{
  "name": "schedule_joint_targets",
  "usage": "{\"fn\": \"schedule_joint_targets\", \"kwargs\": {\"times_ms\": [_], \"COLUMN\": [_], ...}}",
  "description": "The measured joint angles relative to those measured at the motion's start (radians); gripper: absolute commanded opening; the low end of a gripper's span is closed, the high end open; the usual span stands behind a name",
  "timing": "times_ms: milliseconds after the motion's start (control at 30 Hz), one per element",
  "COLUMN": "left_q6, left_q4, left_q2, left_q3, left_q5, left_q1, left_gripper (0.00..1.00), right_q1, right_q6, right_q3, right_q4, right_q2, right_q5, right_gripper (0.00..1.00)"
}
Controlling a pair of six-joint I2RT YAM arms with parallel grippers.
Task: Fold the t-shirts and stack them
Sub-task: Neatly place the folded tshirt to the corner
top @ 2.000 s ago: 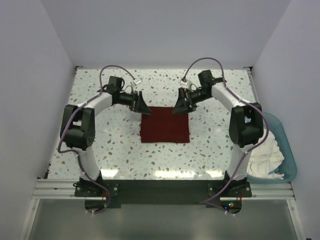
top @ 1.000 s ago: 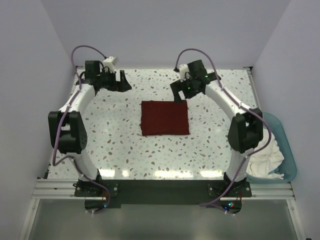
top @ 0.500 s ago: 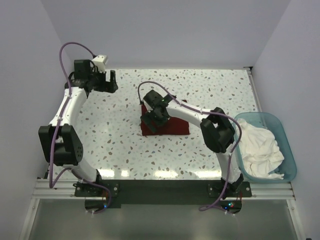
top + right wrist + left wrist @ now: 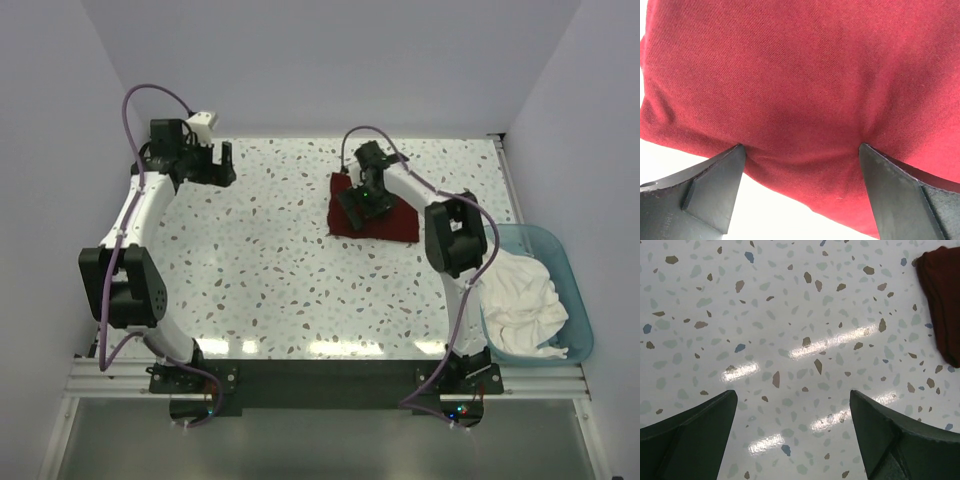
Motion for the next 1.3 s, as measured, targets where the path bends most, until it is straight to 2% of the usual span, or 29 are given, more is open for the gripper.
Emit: {"fn": "schedule_joint_targets", "kwargs": {"times_ms": [233, 567, 900, 1100, 1300], "left_q6": [0.012, 0.028, 0.027, 0.027, 0.028], "left_q4": [-0.018, -0.040, -0.055, -0.064, -0.066], "left_q2": [0.068, 0.092, 0.142, 0.159, 0.169], "left_q3": [0.057, 0.091, 0.137, 0.150, 0.158], "left_q5": [0.000, 0.003, 0.029, 0.047, 0.053], "left_q1": [0.000, 0.000, 0.000, 0.000, 0.000], "left_gripper": [1.00, 1.00, 1.00, 1.00, 1.00], "right_q1": [-0.217, -0.404, -0.517, -0.548, -0.568], "right_q6": [-0.209, -0.450, -0.575, -0.636, -0.682], "right_q3": [0.132, 0.241, 0.299, 0.307, 0.381], "right_q4": [-0.106, -0.210, -0.250, -0.251, -0.285], "right_q2": [0.079, 0.142, 0.175, 0.181, 0.223], "right_q5": [-0.010, -0.017, -0.022, -0.025, -0.023], "right_gripper": [0.99, 0.99, 0.99, 0.99, 0.99]}}
